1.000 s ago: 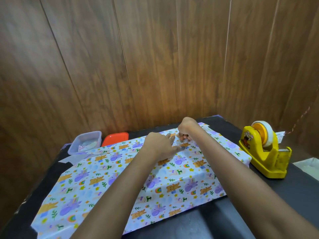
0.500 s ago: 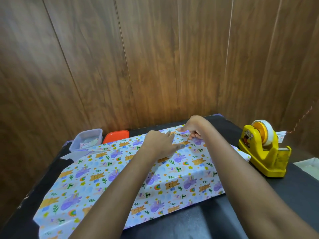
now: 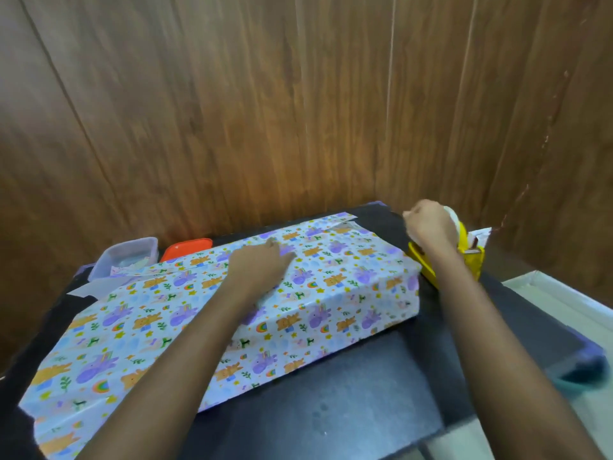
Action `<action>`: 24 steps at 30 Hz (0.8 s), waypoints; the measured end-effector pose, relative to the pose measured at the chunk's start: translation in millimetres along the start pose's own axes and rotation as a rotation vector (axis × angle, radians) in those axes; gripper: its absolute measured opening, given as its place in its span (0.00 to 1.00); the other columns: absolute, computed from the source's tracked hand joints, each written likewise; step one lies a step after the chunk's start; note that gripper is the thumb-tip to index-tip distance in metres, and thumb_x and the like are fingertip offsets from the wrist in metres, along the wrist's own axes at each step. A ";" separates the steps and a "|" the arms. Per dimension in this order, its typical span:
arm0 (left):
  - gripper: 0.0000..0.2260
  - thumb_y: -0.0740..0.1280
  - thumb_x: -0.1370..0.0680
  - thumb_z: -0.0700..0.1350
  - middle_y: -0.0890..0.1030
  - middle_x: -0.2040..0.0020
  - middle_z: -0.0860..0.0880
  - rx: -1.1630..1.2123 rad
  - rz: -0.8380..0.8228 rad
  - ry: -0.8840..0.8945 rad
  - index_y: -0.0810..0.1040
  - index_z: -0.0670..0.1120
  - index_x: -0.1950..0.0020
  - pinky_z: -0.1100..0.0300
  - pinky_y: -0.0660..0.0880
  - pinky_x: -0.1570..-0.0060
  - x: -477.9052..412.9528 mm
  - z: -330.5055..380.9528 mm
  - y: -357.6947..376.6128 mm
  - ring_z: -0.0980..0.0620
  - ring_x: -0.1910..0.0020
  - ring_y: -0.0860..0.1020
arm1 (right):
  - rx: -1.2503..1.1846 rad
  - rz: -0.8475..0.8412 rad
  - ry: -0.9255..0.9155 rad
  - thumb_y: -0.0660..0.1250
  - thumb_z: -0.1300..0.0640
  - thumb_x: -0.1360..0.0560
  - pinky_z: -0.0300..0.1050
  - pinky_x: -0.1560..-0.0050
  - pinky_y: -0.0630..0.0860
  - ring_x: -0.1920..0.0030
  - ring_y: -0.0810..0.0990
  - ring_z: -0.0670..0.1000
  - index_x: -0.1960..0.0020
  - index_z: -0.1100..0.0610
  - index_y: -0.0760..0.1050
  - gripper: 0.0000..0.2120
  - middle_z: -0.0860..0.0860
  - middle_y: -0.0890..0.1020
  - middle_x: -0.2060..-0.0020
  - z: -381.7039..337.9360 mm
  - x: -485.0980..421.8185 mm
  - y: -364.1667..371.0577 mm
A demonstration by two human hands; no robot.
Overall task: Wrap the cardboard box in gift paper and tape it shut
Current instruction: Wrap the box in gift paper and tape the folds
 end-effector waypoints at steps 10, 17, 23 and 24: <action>0.28 0.46 0.19 0.60 0.45 0.22 0.51 0.213 -0.121 0.031 0.48 0.48 0.22 0.46 0.49 0.27 7.8 -8.0 18.8 0.42 0.24 0.45 | -0.314 -0.279 0.228 0.68 0.60 0.25 0.53 0.51 0.73 0.50 0.77 0.59 0.44 0.68 0.74 0.14 0.60 0.77 0.50 102.4 -1.2 -59.5; 0.29 0.45 0.19 0.60 0.46 0.22 0.52 0.198 -0.095 0.019 0.47 0.48 0.22 0.47 0.50 0.27 8.3 -8.6 22.3 0.43 0.24 0.46 | -0.290 -0.346 0.207 0.72 0.59 0.28 0.47 0.55 0.70 0.50 0.73 0.56 0.42 0.70 0.74 0.19 0.60 0.76 0.47 96.0 -4.1 -66.2; 0.28 0.45 0.19 0.61 0.46 0.22 0.53 0.203 -0.082 0.019 0.47 0.49 0.22 0.47 0.49 0.27 7.0 -9.4 23.8 0.44 0.24 0.45 | -0.413 -0.295 0.228 0.72 0.58 0.28 0.52 0.39 0.73 0.41 0.76 0.57 0.41 0.70 0.74 0.21 0.58 0.78 0.43 91.9 -15.2 -70.2; 0.28 0.45 0.19 0.61 0.46 0.22 0.53 0.206 -0.080 0.017 0.47 0.49 0.22 0.47 0.49 0.27 7.2 -9.5 24.0 0.44 0.24 0.45 | -0.441 -0.285 0.246 0.71 0.60 0.27 0.47 0.43 0.74 0.47 0.77 0.55 0.47 0.70 0.75 0.15 0.57 0.78 0.49 93.4 -18.0 -70.7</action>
Point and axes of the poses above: each hand's wrist, its own x-axis away from the middle knuckle, its own y-axis out of the palm, z = x × y, the point moved 3 cm from there along -x, towards the middle knuckle
